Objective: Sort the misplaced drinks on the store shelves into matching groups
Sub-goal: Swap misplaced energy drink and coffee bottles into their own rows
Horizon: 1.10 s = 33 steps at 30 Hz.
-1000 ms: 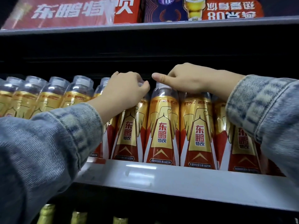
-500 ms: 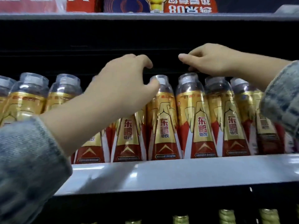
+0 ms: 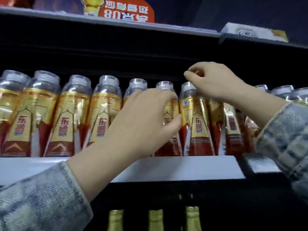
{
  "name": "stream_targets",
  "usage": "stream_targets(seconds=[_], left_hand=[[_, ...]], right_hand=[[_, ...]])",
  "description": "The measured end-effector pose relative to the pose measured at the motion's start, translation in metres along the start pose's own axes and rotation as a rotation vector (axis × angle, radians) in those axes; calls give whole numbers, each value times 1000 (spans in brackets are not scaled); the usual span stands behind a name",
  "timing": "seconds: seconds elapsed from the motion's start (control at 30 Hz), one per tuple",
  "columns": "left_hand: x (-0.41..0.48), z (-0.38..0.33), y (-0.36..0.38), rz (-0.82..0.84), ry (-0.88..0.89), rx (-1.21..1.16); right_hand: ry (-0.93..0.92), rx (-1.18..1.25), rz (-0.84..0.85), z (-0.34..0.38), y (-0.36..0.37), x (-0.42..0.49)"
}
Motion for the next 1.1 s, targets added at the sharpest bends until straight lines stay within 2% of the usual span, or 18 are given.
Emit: stream_targets(seconds=[0.17,0.3,0.43,0.57,0.77,0.93,1.03,1.1], left_hand=[[8,-36,32,12,-81,46],[14,-47,52,79,-119,159],[11,-47,62,94,-172,228],[13,-59,70,75,-148,241],[25,-101,96,23,35,202],[43,-126,115,-5,116,210],[52,-128,121,-24,82,203],[56,-127,123,-39,29,220]], right_hand=[[-33,-12,108,-36,-3,11],[-105,-49,237,-37,12,18],[-81,-28,181,-43,6,25],[7,-50,189,-85,-10,27],[109,-118,228,-137,-25,3],[93,-233,250,-146,-22,-15],[70,-96,245,-144,-20,-16],[76,49,167,-144,-24,-18]])
Point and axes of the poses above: each hand's wrist, its own x-axis towards the middle knuckle, its own y-axis out of the palm, z = x × y, the point moved 5 cm from there along x, towards the middle knuckle, and after that the axes turned 3 degrees about -y, right-handed, at the moved point
